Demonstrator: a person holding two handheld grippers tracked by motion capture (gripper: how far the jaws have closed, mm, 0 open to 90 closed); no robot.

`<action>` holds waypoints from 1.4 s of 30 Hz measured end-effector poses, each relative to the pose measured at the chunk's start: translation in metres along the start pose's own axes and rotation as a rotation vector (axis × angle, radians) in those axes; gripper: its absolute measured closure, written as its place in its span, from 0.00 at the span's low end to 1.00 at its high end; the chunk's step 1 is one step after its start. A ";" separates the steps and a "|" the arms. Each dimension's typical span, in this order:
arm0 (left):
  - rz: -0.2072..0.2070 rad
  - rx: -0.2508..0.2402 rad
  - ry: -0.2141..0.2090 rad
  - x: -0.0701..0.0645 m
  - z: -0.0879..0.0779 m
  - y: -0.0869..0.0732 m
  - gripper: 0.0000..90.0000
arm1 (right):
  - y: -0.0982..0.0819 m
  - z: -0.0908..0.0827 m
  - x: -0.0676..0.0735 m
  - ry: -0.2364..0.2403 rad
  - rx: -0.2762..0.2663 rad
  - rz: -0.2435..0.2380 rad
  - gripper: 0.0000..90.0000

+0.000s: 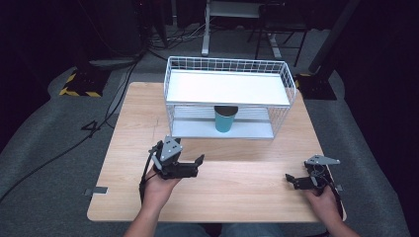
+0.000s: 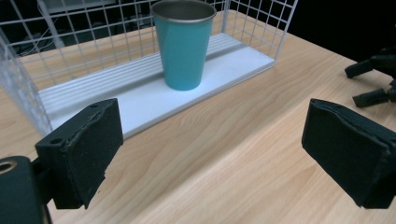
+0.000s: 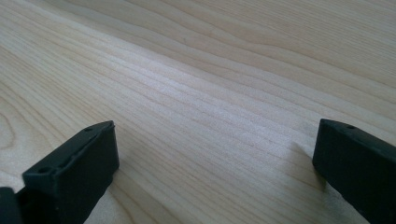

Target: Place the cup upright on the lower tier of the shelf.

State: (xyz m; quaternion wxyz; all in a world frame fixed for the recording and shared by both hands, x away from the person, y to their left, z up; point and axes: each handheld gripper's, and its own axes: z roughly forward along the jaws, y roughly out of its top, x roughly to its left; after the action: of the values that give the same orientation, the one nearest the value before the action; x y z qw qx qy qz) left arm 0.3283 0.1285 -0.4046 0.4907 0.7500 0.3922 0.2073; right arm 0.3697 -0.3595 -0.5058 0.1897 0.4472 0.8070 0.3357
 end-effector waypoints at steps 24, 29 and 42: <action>-0.048 0.105 -0.011 0.035 -0.047 -0.071 0.08 | 0.000 0.000 0.000 0.000 0.000 0.000 0.01; -0.064 0.167 -0.002 0.043 -0.046 -0.088 0.08 | 0.000 0.000 0.000 0.000 0.000 0.000 0.01; -0.035 0.369 0.034 0.049 -0.025 -0.111 0.09 | 0.000 0.000 0.000 0.000 0.000 0.000 0.01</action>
State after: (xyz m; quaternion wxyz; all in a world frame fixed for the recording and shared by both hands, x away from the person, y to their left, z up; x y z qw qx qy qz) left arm 0.2980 0.2052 -0.4976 0.3414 0.8167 0.4448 0.1360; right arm 0.3696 -0.3595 -0.5058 0.1898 0.4472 0.8070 0.3357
